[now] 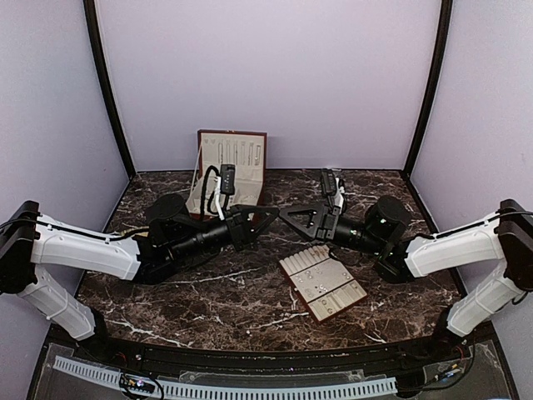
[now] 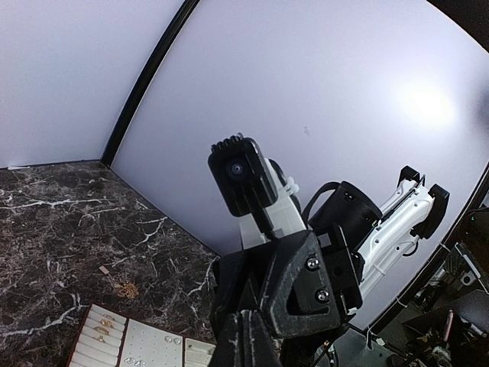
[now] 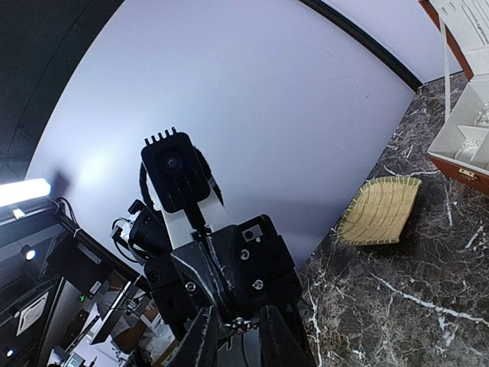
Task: Organize the mixed jewelry
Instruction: Pass from the left arm to the right
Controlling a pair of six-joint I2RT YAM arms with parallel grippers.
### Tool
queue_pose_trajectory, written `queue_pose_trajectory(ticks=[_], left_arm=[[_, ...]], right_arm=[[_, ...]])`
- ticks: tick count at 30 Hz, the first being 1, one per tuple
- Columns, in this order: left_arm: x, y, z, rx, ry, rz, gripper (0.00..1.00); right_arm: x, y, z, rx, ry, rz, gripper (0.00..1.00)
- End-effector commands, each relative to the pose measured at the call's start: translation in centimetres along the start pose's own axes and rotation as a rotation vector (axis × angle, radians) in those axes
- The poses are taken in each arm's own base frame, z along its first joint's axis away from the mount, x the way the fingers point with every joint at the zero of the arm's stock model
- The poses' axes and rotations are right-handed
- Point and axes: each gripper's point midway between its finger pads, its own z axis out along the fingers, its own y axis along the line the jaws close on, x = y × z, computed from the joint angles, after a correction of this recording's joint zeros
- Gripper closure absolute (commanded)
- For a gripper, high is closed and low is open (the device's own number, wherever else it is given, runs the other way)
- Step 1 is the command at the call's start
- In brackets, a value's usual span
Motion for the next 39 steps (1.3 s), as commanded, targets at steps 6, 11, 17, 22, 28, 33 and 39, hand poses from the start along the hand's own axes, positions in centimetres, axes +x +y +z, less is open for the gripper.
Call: queue_pose_trajectory(ticks=[6, 11, 17, 22, 28, 33, 39], left_arm=[[-1.0, -0.7, -0.6, 0.026, -0.038, 0.018, 1.0], [-0.9, -0.7, -0.5, 0.027, -0.035, 0.016, 1.0], [-0.6, -0.5, -0.4, 0.025, -0.029, 0.014, 1.0], [-0.3, -0.3, -0.4, 0.02, -0.023, 0.012, 1.0], [0.0, -0.1, -0.3, 0.014, -0.017, 0.009, 1.0], [0.2, 0.0, -0.2, 0.015, -0.012, 0.008, 1.0], [0.4, 0.0, 0.0, 0.018, -0.005, 0.006, 0.92]], right_arm=[[-0.3, 1.6, -0.1, -0.054, -0.016, -0.017, 0.82], [-0.3, 1.5, 0.0, -0.053, -0.019, -0.017, 0.83], [-0.3, 1.4, -0.1, -0.05, -0.021, -0.018, 0.86], [-0.4, 1.3, -0.3, -0.037, -0.027, -0.027, 0.87], [-0.5, 0.5, -0.5, 0.034, -0.027, -0.044, 0.89], [-0.5, -0.1, -0.8, 0.089, -0.023, -0.062, 0.9], [-0.4, -0.9, -1.1, 0.144, -0.018, -0.076, 0.91]])
